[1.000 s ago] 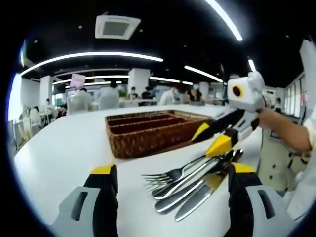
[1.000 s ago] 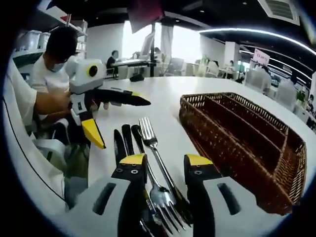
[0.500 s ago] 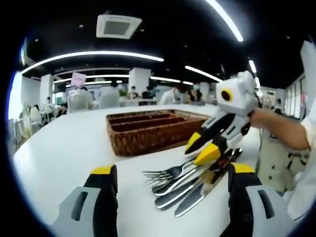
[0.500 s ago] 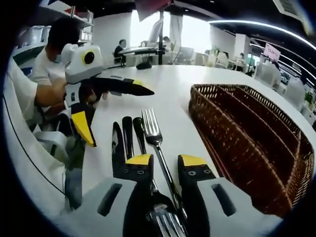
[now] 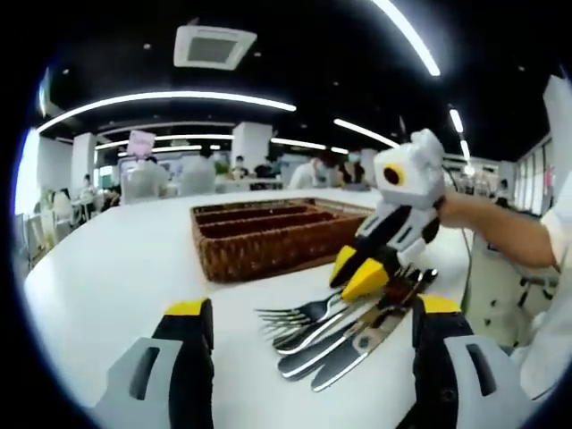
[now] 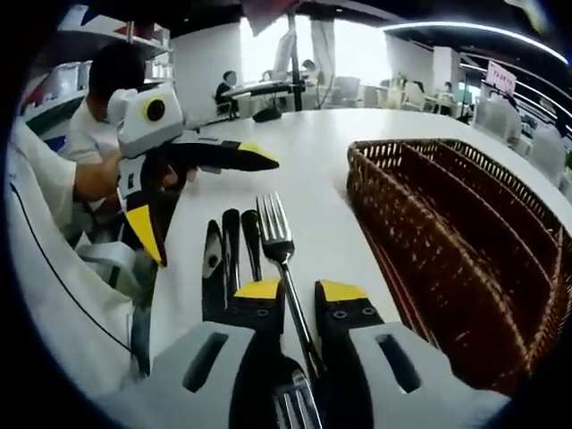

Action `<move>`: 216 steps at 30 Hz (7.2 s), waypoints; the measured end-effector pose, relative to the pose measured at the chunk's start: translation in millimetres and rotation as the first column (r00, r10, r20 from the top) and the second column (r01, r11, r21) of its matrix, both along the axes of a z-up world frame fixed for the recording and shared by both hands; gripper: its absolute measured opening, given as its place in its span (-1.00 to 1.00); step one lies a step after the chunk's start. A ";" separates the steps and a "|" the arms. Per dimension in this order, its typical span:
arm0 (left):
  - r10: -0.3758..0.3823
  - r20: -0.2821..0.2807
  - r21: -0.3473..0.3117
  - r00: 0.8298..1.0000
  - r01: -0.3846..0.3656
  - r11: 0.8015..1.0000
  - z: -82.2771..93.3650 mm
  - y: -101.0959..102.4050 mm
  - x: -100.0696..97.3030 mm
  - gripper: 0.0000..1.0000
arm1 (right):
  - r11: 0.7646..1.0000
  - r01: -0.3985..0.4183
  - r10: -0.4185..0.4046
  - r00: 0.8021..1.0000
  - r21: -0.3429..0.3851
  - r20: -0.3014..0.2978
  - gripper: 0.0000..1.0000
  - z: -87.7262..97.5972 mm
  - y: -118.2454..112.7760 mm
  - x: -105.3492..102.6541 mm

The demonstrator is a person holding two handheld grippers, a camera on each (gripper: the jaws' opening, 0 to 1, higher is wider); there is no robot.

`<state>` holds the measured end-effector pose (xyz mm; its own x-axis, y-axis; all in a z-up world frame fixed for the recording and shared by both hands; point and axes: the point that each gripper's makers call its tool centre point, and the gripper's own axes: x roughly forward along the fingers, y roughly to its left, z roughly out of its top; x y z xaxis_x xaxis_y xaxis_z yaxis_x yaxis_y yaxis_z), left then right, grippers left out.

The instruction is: Arrange the knives, forks, and spoons in their matching storage slots by inserting each utensil handle-first until every utensil is classified and aligned in the correct compartment

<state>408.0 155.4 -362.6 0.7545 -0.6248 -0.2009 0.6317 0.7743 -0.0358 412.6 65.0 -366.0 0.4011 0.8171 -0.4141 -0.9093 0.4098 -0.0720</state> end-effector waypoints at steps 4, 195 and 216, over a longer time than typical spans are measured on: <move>0.001 -0.002 -0.003 1.000 -0.001 1.000 -0.5 0.2 -0.3 0.85 | 1.000 -0.007 0.007 1.000 -0.013 0.002 -0.89 -2.4 2.6 1.3; 0.134 -0.022 0.066 0.991 -0.132 0.989 -27.2 17.0 -1.4 0.95 | 0.889 -0.247 0.295 0.953 -0.387 0.070 -0.94 -32.5 29.0 226.2; 0.135 -0.022 0.063 0.991 -0.133 0.989 -24.9 17.8 0.0 0.95 | 0.876 -0.247 0.314 0.944 -0.415 0.103 -0.83 -32.8 29.0 232.7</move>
